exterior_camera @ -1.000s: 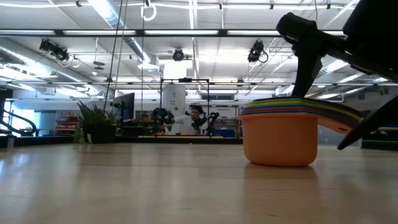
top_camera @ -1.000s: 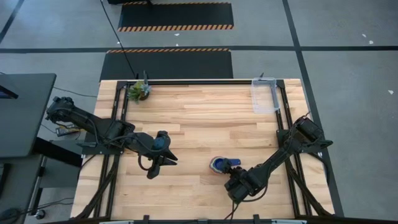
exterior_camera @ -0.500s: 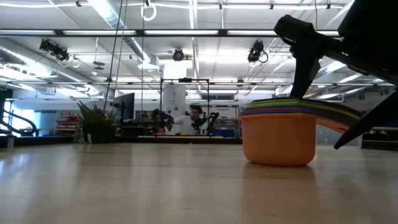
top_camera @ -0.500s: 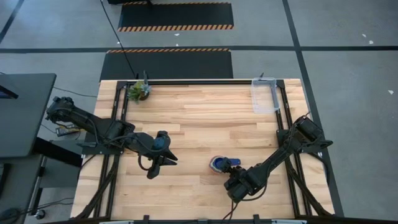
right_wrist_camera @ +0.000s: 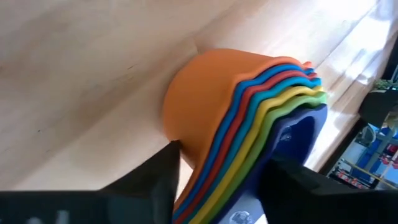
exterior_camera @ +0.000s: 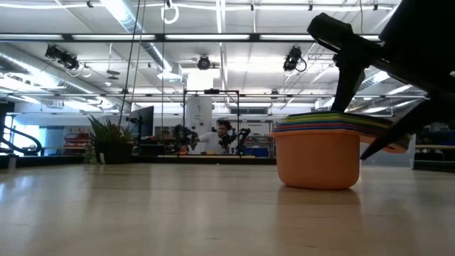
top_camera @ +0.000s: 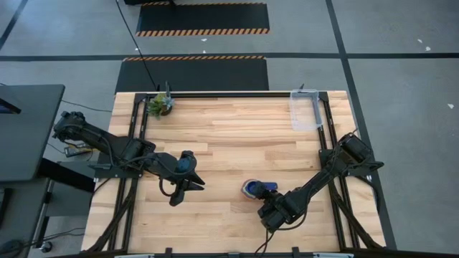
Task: Nest measuring cups in basket
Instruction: Put the stacked measuring cups into the bin
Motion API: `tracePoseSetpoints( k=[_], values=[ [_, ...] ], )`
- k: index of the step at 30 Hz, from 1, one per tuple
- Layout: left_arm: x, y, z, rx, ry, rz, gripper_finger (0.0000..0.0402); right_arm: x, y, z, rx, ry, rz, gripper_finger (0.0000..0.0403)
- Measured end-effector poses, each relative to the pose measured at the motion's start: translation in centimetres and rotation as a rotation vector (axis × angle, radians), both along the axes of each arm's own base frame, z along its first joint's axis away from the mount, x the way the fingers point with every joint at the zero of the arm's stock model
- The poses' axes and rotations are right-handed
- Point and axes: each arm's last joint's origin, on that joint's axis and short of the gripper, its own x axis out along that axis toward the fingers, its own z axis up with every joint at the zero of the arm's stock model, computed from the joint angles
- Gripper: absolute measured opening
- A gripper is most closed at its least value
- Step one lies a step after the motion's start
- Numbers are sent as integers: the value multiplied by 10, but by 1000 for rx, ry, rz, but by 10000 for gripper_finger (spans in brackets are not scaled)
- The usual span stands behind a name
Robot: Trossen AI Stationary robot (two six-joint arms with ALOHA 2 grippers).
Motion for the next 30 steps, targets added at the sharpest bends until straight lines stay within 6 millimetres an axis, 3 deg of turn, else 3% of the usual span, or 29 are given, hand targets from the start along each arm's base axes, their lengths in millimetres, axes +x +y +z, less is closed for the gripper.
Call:
tracePoseSetpoints(
  k=[7, 30],
  values=[
    [0, 0, 0, 0, 0, 0, 87, 2, 0, 1, 14, -26, -18, 139],
    [0, 0, 0, 0, 0, 0, 87, 9, -5, 1, 18, -29, -8, 151]
  ],
)
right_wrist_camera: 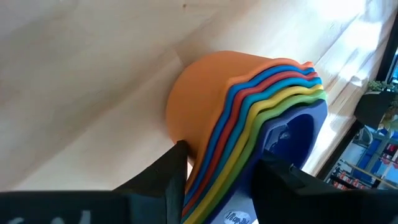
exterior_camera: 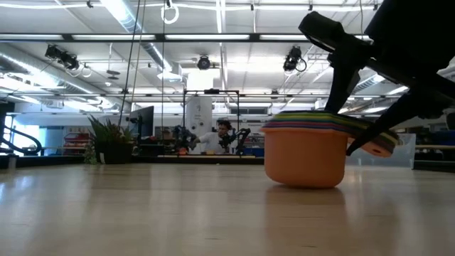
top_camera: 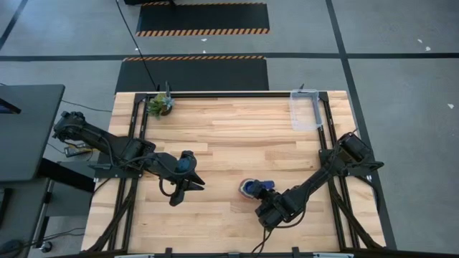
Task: Nest measuring cups in basket
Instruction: Put the stacked measuring cups into the bin
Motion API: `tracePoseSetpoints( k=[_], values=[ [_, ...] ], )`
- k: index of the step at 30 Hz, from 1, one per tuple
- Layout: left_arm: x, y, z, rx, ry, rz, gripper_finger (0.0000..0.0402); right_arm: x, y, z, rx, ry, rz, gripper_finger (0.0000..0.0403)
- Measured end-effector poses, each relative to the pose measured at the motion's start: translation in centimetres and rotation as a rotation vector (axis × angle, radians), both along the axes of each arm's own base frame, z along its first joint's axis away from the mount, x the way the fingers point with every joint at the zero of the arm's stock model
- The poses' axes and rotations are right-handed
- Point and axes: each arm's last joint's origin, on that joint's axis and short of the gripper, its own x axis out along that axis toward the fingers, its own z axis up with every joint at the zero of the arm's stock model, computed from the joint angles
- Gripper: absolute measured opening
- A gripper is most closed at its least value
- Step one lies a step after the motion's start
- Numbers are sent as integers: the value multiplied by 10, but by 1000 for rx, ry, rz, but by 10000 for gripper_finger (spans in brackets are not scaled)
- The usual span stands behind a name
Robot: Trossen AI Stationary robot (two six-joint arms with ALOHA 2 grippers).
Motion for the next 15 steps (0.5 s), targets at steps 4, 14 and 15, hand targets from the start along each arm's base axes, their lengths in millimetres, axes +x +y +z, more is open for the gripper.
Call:
tracePoseSetpoints(
  k=[4, 14, 15],
  values=[
    [0, 0, 0, 0, 0, 0, 87, 3, -5, 0, -1, 1, -15, 150],
    [0, 0, 0, 0, 0, 0, 87, 16, -10, 9, 84, 20, -34, 129],
    [0, 0, 0, 0, 0, 0, 87, 17, -10, 10, 89, 22, -35, 128]
  ],
)
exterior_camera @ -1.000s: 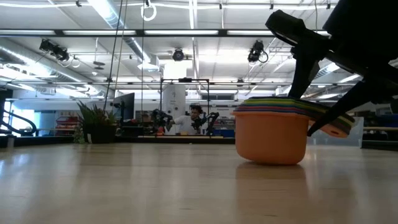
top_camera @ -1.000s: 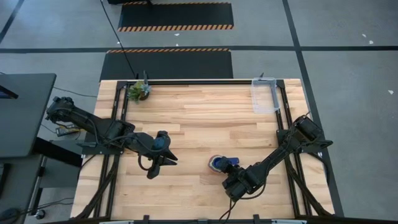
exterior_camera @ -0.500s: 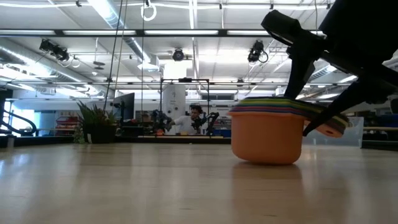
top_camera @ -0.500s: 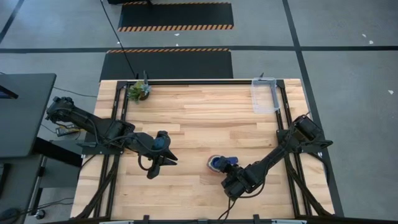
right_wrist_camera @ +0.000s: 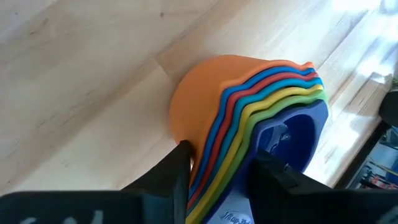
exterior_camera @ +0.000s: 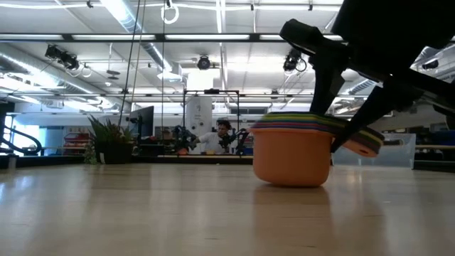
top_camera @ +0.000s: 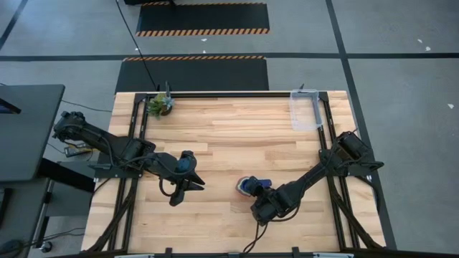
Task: Nest measuring cups in basket
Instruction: Put the stacked measuring cups into the bin
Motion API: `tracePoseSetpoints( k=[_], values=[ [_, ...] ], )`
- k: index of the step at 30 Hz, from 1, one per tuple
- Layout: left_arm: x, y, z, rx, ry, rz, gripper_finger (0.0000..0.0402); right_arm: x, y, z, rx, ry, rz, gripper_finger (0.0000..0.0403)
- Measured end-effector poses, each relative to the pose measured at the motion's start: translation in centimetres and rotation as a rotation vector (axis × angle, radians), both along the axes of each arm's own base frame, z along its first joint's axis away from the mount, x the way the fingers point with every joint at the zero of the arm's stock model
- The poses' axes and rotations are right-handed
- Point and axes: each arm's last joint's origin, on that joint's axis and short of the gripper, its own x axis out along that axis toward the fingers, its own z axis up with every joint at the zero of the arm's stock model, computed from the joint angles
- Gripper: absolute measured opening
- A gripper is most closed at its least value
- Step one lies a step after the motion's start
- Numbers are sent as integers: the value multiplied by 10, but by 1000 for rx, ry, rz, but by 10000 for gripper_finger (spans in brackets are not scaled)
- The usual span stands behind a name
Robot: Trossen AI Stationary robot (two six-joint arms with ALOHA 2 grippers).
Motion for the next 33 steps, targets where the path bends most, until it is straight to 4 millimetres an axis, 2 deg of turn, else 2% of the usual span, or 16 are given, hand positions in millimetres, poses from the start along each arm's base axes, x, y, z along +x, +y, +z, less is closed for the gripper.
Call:
tracePoseSetpoints(
  k=[17, 27, 33],
  values=[
    [0, 0, 0, 6, -1, -3, 87, 1, -1, 1, -6, 25, 42, 126],
    [0, 0, 0, 8, -2, -4, 87, 0, -5, 13, 95, 43, 49, 125],
    [0, 0, 0, 8, -2, -5, 87, 1, -7, 14, 96, 43, 45, 125]
  ],
)
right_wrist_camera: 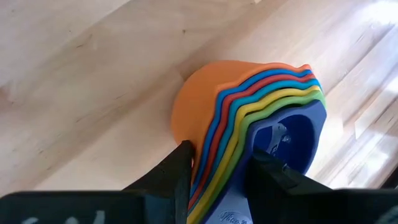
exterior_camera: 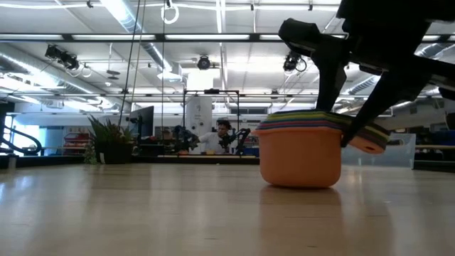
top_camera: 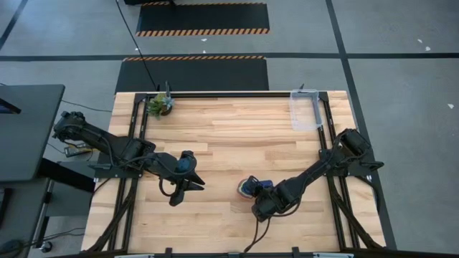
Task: Nest measuring cups in basket
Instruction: Put the stacked measuring cups into the bin
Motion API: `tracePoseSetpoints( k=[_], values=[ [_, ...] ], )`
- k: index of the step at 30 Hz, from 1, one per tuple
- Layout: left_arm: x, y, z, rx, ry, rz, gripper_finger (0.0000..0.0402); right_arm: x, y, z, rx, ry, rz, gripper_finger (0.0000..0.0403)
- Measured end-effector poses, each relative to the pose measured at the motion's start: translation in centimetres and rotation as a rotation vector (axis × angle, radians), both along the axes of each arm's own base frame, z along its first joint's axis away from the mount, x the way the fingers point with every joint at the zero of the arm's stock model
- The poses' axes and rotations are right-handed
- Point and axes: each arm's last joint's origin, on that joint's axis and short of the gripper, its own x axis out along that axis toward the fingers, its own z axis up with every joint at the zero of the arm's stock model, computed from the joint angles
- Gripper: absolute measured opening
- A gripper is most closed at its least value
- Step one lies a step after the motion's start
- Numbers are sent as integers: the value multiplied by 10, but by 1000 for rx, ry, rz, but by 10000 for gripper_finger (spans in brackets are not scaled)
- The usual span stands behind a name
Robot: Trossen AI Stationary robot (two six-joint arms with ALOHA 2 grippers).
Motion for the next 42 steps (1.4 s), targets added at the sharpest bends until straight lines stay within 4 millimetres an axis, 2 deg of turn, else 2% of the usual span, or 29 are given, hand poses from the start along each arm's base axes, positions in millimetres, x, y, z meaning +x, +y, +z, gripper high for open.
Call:
tracePoseSetpoints(
  k=[21, 42],
  values=[
    [0, 0, 0, -7, 2, 5, 87, -3, -8, 0, -41, 18, -80, 124],
    [0, 0, 0, -7, 2, 5, 87, 0, -8, 9, 83, 13, -170, 111]
  ],
)
